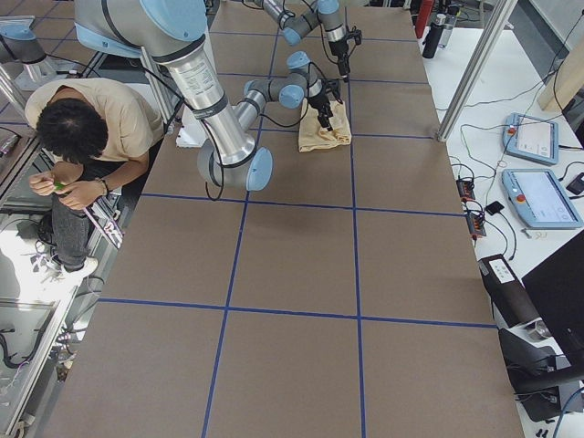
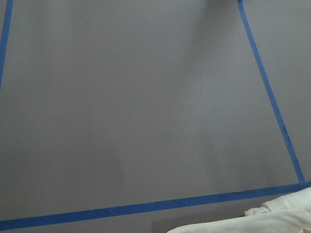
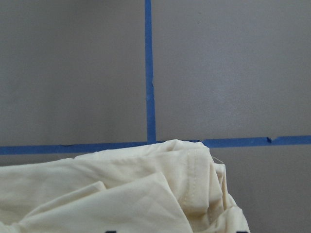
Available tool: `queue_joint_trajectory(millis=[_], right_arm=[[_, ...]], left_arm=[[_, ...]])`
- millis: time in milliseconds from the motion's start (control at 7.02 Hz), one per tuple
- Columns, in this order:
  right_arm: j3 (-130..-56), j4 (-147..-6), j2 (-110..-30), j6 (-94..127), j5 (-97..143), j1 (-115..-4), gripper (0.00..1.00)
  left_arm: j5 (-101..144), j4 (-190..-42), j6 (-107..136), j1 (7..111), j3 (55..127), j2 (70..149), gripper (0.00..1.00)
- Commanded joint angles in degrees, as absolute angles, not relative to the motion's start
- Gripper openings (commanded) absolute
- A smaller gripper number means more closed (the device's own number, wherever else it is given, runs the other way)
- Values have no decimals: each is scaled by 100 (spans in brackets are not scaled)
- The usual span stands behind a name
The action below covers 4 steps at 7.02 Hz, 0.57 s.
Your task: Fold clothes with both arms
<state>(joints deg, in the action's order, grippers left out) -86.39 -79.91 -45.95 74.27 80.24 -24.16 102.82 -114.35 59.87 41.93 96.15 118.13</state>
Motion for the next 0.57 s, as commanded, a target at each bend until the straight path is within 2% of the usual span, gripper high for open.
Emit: queue_joint_trajectory(millis=[0, 143, 428], right_arm=[[-8569, -7989, -4553, 7321, 8016, -2338, 61], [-8552, -7989, -4527, 7330, 8007, -2338, 3], [-8517, -7989, -4535, 7330, 7946, -2347, 0]], left_arm=[[10283, -11435, 5985, 4192, 9615, 11812, 100], [10283, -11435, 5985, 4192, 9615, 11812, 100], [10283, -11435, 5985, 4192, 9615, 11812, 100]])
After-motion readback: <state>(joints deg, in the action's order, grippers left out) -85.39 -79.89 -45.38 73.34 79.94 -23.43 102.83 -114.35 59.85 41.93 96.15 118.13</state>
